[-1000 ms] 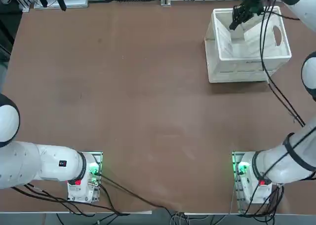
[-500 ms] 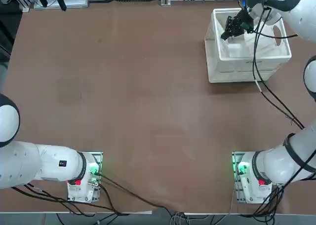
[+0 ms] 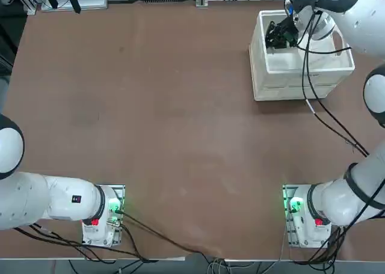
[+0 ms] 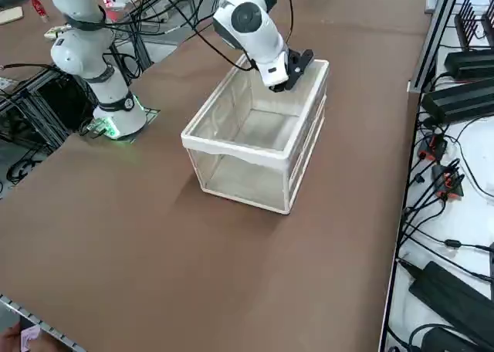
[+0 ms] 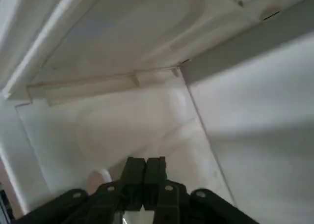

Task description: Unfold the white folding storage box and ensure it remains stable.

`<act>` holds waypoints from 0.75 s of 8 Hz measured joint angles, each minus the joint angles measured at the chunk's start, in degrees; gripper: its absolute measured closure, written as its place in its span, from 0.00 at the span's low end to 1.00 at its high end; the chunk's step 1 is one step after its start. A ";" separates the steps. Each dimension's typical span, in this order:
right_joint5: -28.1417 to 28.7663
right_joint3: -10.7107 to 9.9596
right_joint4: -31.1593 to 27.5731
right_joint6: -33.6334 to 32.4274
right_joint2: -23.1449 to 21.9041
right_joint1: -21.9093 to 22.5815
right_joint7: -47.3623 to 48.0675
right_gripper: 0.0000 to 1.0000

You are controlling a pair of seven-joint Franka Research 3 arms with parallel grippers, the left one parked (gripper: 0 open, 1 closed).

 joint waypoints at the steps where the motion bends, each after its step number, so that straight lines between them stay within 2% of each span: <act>1: 0.67 -0.34 -0.05 0.33 0.26 0.43 0.00 0.99; 2: 0.42 -0.45 -0.03 0.26 0.19 0.49 -0.03 0.99; 3: -2.80 -0.52 0.25 0.22 -0.02 0.64 -0.26 0.99; 4: -9.78 -0.81 1.14 -0.91 -0.58 1.08 0.53 0.99; 6: -29.60 -3.52 1.81 -8.93 -2.80 1.55 3.69 0.99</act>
